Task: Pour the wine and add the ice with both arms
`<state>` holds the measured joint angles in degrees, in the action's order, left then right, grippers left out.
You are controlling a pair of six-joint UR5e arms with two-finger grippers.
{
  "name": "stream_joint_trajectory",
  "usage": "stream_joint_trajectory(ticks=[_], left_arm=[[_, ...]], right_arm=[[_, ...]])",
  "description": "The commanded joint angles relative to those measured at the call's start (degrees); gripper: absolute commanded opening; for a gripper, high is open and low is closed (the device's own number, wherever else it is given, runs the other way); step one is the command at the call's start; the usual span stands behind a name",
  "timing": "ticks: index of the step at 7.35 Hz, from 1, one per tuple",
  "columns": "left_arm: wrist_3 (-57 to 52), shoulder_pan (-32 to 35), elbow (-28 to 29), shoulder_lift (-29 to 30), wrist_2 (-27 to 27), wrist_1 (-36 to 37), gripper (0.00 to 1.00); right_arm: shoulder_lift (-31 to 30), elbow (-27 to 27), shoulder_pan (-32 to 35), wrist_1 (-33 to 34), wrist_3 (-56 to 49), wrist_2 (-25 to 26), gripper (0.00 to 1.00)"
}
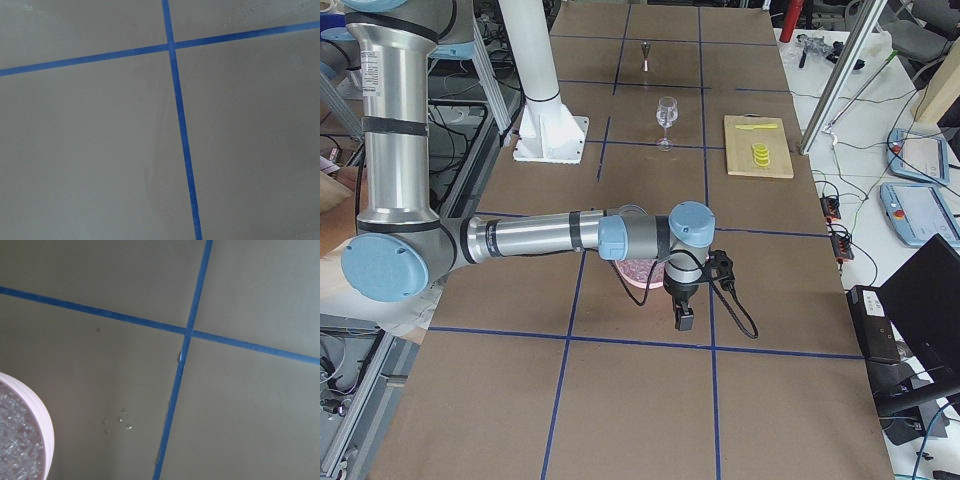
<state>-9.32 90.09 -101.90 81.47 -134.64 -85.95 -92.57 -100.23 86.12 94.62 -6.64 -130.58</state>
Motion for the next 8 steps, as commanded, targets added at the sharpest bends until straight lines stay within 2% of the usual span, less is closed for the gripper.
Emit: stream_joint_trajectory(ticks=[1, 3, 6, 8], left_arm=[[0.0, 0.0, -0.14, -0.09, -0.01, 0.08, 1.0], [0.0, 0.0, 0.3, 0.0, -0.01, -1.83, 1.0], [0.0, 0.0, -0.14, 0.09, -0.01, -3.6, 1.0], [0.09, -0.09, 0.21, 2.19, -0.01, -3.69, 1.0]], right_arm=[[0.02, 0.29, -0.08, 0.04, 0.23, -1.51, 1.0], [-0.07, 0.03, -0.08, -0.05, 0.4, -4.57, 1.0], [-0.25, -0.59, -0.42, -0.05, 1.8, -4.68, 1.0], [0.45, -0.23, -0.43, -0.14, 2.16, -4.07, 1.0]])
